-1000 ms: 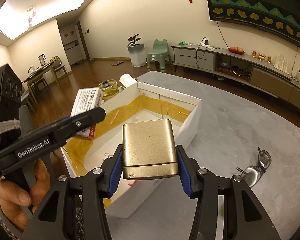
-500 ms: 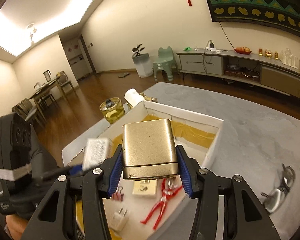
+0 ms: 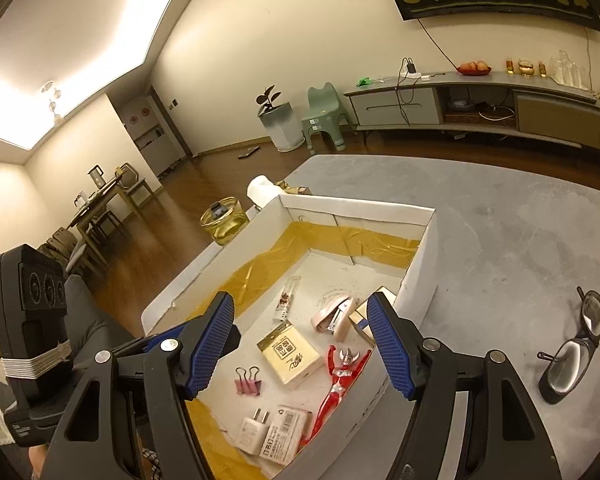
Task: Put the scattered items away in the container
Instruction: 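Open both grippers to drop the staple box and gold box into the box, then move both grippers back to the green tape roll and black glasses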
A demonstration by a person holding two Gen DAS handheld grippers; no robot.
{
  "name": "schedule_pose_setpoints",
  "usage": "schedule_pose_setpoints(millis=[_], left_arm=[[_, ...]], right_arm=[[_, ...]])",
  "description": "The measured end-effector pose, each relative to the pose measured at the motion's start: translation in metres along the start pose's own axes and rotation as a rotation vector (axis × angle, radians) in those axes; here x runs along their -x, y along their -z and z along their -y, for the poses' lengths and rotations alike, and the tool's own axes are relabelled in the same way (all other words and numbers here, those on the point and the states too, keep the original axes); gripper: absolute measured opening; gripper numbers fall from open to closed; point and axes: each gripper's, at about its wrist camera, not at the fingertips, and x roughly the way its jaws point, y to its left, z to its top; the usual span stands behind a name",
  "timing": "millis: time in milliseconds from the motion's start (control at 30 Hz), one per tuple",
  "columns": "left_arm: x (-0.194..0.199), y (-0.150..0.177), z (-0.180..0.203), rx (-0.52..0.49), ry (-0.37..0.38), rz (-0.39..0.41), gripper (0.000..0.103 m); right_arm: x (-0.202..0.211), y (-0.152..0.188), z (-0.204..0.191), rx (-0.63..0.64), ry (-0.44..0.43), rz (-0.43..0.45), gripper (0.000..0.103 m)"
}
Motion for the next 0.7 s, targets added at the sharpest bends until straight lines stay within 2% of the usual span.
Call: schedule_pose_setpoints(millis=[233, 567, 700], left_arm=[[0.018, 0.001, 0.022, -0.078, -0.025, 0.046, 0.053], [0.045, 0.012, 0.065, -0.257, -0.087, 0.147, 0.053], [0.051, 0.017, 0.081, -0.309, -0.098, 0.164, 0.053]], right_arm=[[0.035, -0.001, -0.007, 0.022, 0.002, 0.039, 0.070], [0.074, 0.007, 0.005, 0.009, 0.025, 0.060, 0.070], [0.087, 0.012, 0.010, 0.013, 0.041, 0.060, 0.070]])
